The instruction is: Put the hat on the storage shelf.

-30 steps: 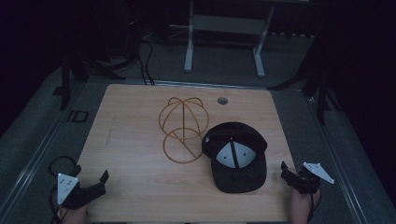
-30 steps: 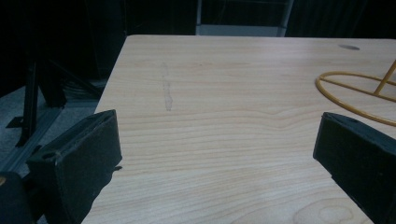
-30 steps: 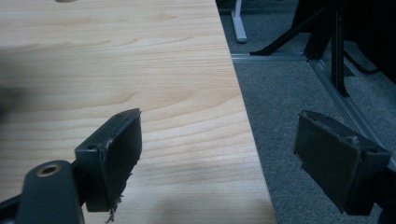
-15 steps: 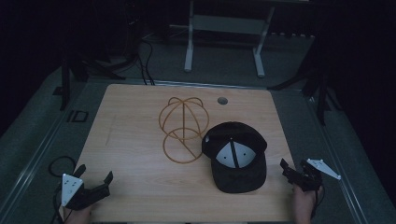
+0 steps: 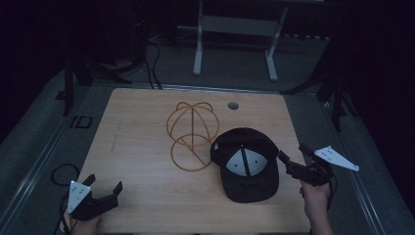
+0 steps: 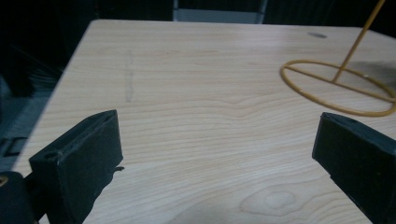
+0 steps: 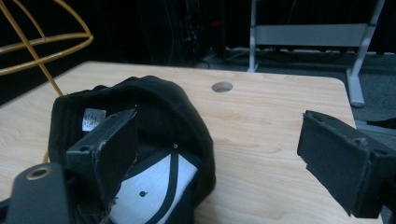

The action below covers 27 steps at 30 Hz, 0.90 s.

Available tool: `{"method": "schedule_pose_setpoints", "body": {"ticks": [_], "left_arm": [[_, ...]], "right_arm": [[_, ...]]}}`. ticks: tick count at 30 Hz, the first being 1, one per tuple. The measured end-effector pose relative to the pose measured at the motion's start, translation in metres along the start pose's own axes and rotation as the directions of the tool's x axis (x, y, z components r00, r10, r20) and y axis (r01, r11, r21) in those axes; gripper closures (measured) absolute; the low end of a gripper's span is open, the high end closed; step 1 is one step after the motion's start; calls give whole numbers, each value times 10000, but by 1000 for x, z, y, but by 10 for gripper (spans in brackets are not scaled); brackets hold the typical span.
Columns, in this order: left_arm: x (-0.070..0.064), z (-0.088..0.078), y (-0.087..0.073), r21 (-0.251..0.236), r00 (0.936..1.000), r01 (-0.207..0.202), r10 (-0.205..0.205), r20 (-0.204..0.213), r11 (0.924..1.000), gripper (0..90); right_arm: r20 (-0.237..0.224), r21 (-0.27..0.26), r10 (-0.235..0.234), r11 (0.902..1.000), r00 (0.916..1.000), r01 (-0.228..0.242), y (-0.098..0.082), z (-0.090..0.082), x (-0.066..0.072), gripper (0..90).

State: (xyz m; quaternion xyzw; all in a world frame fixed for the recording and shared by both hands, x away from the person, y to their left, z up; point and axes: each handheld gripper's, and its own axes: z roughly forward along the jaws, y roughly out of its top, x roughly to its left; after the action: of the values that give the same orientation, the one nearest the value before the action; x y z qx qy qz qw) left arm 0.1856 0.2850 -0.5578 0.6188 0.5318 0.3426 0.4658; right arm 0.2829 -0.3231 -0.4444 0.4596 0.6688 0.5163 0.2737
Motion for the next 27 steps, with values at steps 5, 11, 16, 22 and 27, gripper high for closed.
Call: {"method": "schedule_pose_setpoints", "body": {"ticks": [5, 11, 16, 22, 27], "left_arm": [[-1, 0, 0, 31, 10000, -11, 11, 14, 10000, 20], [-7, 1, 1, 42, 9997, -188, 187, 172, 9998, 20], [-11, 2, 1, 145, 9988, -336, 331, 364, 9993, 20], [-13, 2, 1, 159, 9986, -378, 372, 377, 9992, 20], [-12, 3, 1, 186, 9987, -290, 282, 421, 9994, 20]], "right_arm": [[-227, 697, -839, 9939, 9962, 853, 7, 21, 10, 120], [266, 1605, -1973, 9685, 9800, 1906, 6, 54, 13, 277], [-78, 2157, -2119, 9539, 9773, 2085, 7, 75, 14, 423], [101, 2716, -2403, 9349, 9706, 2286, 3, 87, 19, 493], [450, 3173, -2487, 9219, 9675, 2222, -2, 96, 22, 632]]}}
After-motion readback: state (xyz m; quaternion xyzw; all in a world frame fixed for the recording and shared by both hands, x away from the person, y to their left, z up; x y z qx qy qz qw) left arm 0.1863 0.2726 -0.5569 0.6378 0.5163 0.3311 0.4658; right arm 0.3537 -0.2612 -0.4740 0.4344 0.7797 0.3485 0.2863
